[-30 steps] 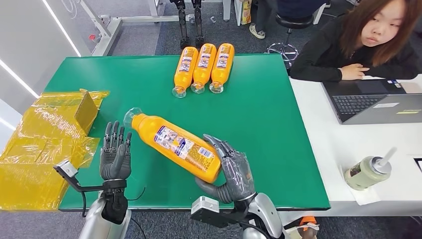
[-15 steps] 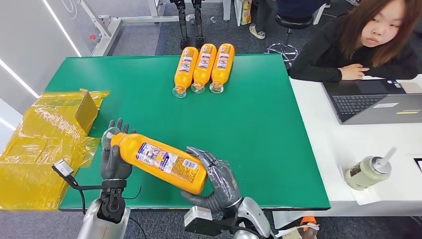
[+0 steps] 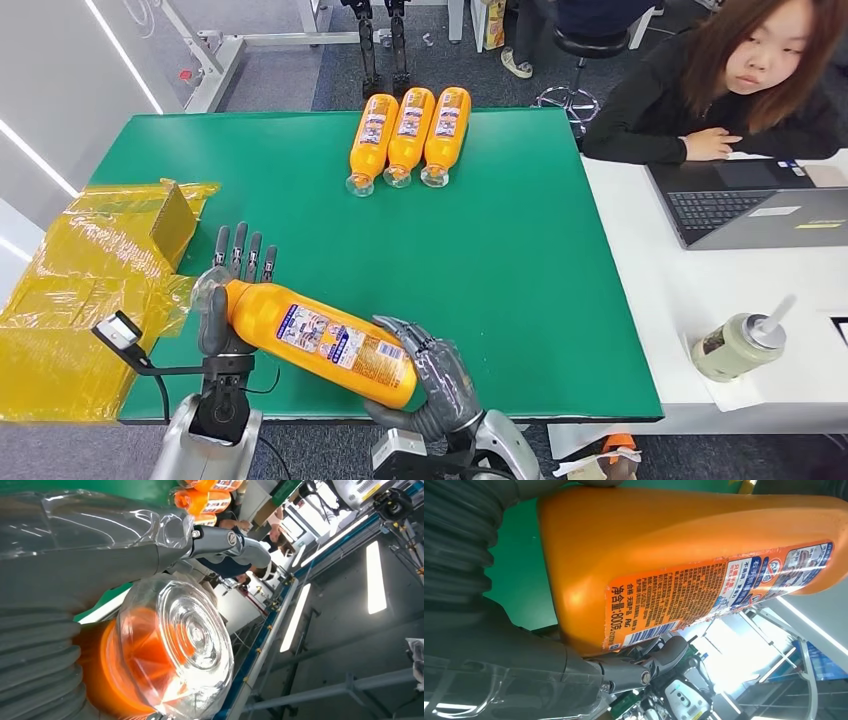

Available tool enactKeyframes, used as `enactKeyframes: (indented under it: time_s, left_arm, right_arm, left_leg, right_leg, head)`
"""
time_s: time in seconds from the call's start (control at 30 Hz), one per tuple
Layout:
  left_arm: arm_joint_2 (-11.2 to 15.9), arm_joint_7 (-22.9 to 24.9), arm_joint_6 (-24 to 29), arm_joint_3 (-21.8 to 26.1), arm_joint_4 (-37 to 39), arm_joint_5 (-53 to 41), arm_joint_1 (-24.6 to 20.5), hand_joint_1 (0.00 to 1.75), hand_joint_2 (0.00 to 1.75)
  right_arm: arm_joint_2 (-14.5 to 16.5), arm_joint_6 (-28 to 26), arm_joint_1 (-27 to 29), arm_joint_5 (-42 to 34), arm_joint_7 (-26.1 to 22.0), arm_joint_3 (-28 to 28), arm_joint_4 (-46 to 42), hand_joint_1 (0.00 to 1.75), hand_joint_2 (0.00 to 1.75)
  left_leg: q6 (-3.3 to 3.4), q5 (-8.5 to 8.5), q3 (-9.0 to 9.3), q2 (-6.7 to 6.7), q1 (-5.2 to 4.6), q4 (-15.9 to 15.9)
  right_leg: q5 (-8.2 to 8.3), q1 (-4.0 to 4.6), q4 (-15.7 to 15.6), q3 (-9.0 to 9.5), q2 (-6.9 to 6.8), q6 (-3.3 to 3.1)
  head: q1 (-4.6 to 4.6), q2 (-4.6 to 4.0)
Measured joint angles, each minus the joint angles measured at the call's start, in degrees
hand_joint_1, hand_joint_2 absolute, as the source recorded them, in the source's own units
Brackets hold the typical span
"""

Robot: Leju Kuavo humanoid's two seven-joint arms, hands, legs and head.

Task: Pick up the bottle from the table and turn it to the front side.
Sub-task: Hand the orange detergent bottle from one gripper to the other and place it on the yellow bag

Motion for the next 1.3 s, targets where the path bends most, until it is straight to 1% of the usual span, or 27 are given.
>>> enactKeyframes:
  time_s: [0.3,0.33,0.43,0.47,0.87,1.3]
  left_arm:
    - [0.32,0.02,-0.02,-1.02,-0.69,0.17,0.42,0.00,1.75]
    - [0.34,0.06,-0.07,-1.10,-0.69,0.42,0.44,0.14,1.75]
    - [0.37,0.21,-0.19,-1.69,-0.72,1.51,0.52,1.45,1.75]
    - [0.37,0.22,-0.13,-1.97,-0.76,1.72,0.54,1.75,1.75]
    - [0.57,0.35,0.82,-5.09,-1.03,3.51,0.64,1.75,1.75]
    - [0.87,0.80,1.42,-6.84,-3.01,4.80,1.51,1.75,1.75]
  right_arm:
    - [-0.32,-0.04,-0.02,-0.02,-0.01,0.29,0.02,1.75,1.75]
    - [-0.35,-0.02,-0.04,-0.12,-0.07,0.37,0.07,1.75,1.75]
    - [-0.49,-0.06,-0.14,-0.99,-0.55,0.68,0.42,1.75,1.75]
    - [-0.57,-0.21,-0.17,-1.38,-0.78,0.77,0.56,1.75,1.75]
    - [-3.20,-3.97,-0.50,-6.00,-3.39,2.22,2.21,1.75,1.75]
    - [-3.92,-5.57,-0.79,-6.91,-3.92,3.87,3.02,1.75,1.75]
  left_leg:
    - [0.00,0.00,0.00,0.00,0.00,0.00]
    - [0.00,0.00,0.00,0.00,0.00,0.00]
    - [0.00,0.00,0.00,0.00,0.00,0.00]
    - [0.00,0.00,0.00,0.00,0.00,0.00]
    - [0.00,0.00,0.00,0.00,0.00,0.01]
    - [0.00,0.00,0.00,0.00,0.00,0.01]
  right_leg:
    - [0.00,0.00,0.00,0.00,0.01,0.00]
    - [0.00,0.00,0.00,0.00,0.00,0.00]
    - [0.00,0.00,0.00,0.00,0.00,0.00]
    - [0.00,0.00,0.00,0.00,0.00,0.00]
    - [0.00,0.00,0.00,0.00,0.00,0.00]
    - [0.00,0.00,-0.01,0.00,0.00,0.00]
  head:
    - [0.01,0.00]
    - [0.01,0.00]
    - [0.00,0.00]
    - [0.01,0.00]
    - [0.00,0.00]
    - [0.01,0.00]
